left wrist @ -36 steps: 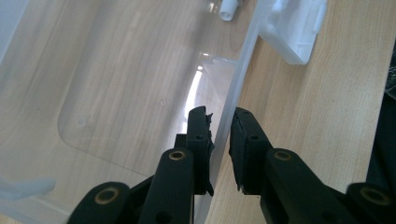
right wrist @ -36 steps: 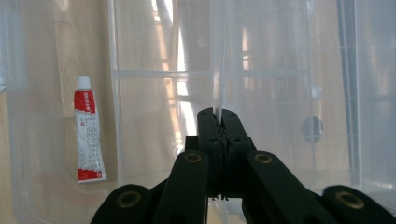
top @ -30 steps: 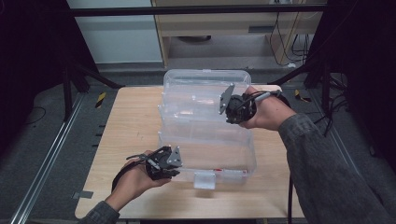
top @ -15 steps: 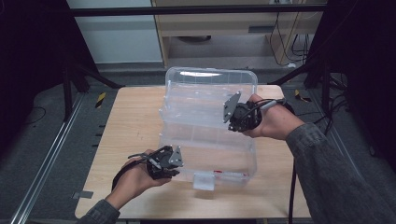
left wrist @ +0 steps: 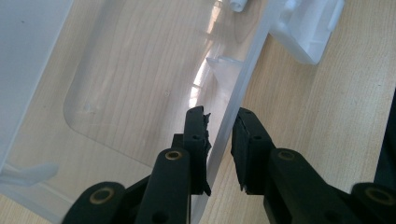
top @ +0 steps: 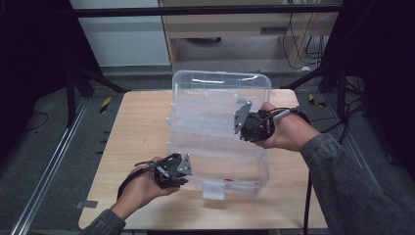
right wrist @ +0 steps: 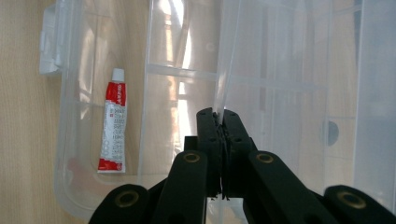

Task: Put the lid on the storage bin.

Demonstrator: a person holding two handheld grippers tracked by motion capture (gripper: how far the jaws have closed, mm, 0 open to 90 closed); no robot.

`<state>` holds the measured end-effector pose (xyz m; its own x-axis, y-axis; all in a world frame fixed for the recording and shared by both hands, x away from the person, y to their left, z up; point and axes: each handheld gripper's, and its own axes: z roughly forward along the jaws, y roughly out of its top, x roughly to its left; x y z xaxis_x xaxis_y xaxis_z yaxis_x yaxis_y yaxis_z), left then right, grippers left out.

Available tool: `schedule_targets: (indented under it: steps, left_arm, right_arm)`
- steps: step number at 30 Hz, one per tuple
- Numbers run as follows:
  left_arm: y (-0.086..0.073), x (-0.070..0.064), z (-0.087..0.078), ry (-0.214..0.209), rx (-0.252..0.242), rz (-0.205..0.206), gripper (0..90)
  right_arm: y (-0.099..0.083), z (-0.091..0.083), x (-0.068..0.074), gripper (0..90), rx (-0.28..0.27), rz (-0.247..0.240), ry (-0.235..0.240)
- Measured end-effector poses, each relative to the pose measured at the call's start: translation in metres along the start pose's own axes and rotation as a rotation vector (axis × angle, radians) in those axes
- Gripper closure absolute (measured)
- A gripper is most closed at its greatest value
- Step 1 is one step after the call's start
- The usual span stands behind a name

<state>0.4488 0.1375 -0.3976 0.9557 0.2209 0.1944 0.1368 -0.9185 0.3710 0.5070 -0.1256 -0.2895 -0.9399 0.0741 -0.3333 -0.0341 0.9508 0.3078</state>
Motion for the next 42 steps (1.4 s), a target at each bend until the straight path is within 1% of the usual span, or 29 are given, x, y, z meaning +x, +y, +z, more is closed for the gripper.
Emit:
schedule_targets:
  steps: [2,7,9,12,15,16,17,22,23,24,25,32,33,34,35,39,40,42]
  left_arm:
    - [0.0,-0.001,0.0,0.007,0.001,0.001,75.7]
    - [0.001,-0.005,0.0,-0.002,0.004,0.001,77.0]
    - [0.002,-0.008,-0.001,0.0,0.004,0.004,77.5]
    - [0.002,-0.008,-0.001,0.002,0.001,0.0,77.4]
    - [0.002,-0.008,0.0,0.0,0.001,0.001,77.4]
    - [0.002,-0.008,0.0,0.0,0.001,0.001,77.4]
    - [0.002,-0.008,-0.001,0.0,0.003,0.002,77.4]
    - [0.002,-0.008,-0.001,0.0,0.003,0.003,77.3]
    - [0.001,-0.01,0.0,-0.002,0.002,-0.029,77.3]
    - [0.001,-0.01,0.0,-0.002,0.002,-0.029,77.3]
    - [0.002,-0.008,-0.001,0.002,0.003,0.005,77.2]
    - [0.001,-0.009,-0.001,0.006,0.0,0.009,77.1]
    - [0.001,-0.012,0.0,0.004,-0.002,-0.033,77.1]
    - [0.001,-0.012,0.0,0.004,-0.002,-0.033,77.0]
    - [0.001,-0.009,-0.001,0.01,-0.003,0.007,77.0]
    - [0.001,-0.01,-0.001,0.014,-0.003,0.005,76.8]
    - [0.001,-0.01,-0.001,0.014,-0.003,0.004,76.8]
    - [0.002,-0.012,-0.001,0.013,0.0,0.006,77.2]
  right_arm:
    - [0.0,0.001,-0.002,88.1,0.003,0.002,0.003]
    - [0.003,0.003,-0.01,88.0,0.018,0.0,0.018]
    - [0.004,0.004,-0.011,88.2,0.019,-0.007,0.019]
    - [0.005,0.004,-0.01,88.3,0.015,-0.013,0.017]
    - [0.004,0.002,-0.004,88.4,0.005,-0.027,0.007]
    - [0.004,0.002,-0.004,88.4,0.005,-0.027,0.007]
    - [0.003,0.002,-0.001,88.4,-0.007,-0.031,0.002]
    - [0.0,0.001,0.005,88.4,-0.024,-0.026,-0.001]
    - [-0.001,0.001,0.006,88.4,-0.03,-0.025,0.0]
    - [-0.001,0.001,0.006,88.4,-0.03,-0.025,0.0]
    - [-0.001,0.001,0.008,88.3,-0.035,-0.027,0.0]
    - [-0.002,0.0,0.018,88.0,-0.034,-0.039,0.009]
    - [-0.002,0.0,0.021,87.9,-0.03,-0.044,0.011]
    - [-0.002,0.0,0.021,87.9,-0.03,-0.044,0.011]
    - [-0.002,0.0,0.023,87.6,-0.027,-0.044,0.01]
    - [-0.002,0.0,0.025,87.5,-0.016,-0.049,0.007]
    - [-0.003,0.0,0.025,87.5,-0.015,-0.053,0.017]
    - [-0.003,0.0,0.025,87.4,-0.014,-0.055,0.02]
